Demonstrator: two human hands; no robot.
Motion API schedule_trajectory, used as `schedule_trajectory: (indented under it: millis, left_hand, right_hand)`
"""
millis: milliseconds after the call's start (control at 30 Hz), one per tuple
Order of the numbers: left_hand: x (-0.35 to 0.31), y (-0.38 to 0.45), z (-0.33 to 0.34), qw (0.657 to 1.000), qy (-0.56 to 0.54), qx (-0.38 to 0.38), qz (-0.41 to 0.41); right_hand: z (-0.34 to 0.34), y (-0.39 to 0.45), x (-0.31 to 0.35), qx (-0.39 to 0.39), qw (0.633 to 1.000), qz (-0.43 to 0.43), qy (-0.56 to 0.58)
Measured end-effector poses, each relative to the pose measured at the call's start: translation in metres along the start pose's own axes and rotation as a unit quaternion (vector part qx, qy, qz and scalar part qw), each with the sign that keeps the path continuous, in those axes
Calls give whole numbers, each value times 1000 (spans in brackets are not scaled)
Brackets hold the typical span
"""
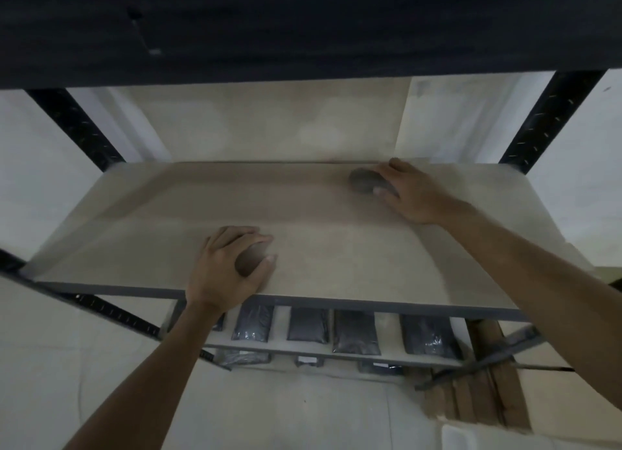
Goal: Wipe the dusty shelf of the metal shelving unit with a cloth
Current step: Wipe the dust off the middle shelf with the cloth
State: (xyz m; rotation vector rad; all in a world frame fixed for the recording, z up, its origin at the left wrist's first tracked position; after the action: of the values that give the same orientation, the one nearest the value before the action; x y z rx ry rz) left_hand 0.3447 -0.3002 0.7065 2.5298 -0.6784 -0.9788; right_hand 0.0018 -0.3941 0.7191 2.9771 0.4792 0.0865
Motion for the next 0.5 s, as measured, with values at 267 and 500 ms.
schedule_trajectory:
  millis: [267,500]
  left_hand:
    - [-1,1,0,1000,1,-2,-18]
    - [-1,1,0,1000,10,10,-27]
  right_hand:
    - [-19,-115,135,6,974,-226,13]
    - [-34,-36,11,2,998,47,30]
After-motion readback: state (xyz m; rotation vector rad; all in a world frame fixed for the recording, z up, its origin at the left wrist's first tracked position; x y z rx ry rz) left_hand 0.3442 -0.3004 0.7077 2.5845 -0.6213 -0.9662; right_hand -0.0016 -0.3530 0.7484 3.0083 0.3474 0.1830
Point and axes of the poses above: each hand's wrist, its own y-axis towards the middle knuckle, its own z-axis out of the palm, x = y × z, the point moved 7 cm from there along y, towards the middle knuckle, and after that the axes turned 14 degrees about -y, right-handed, at the moved point
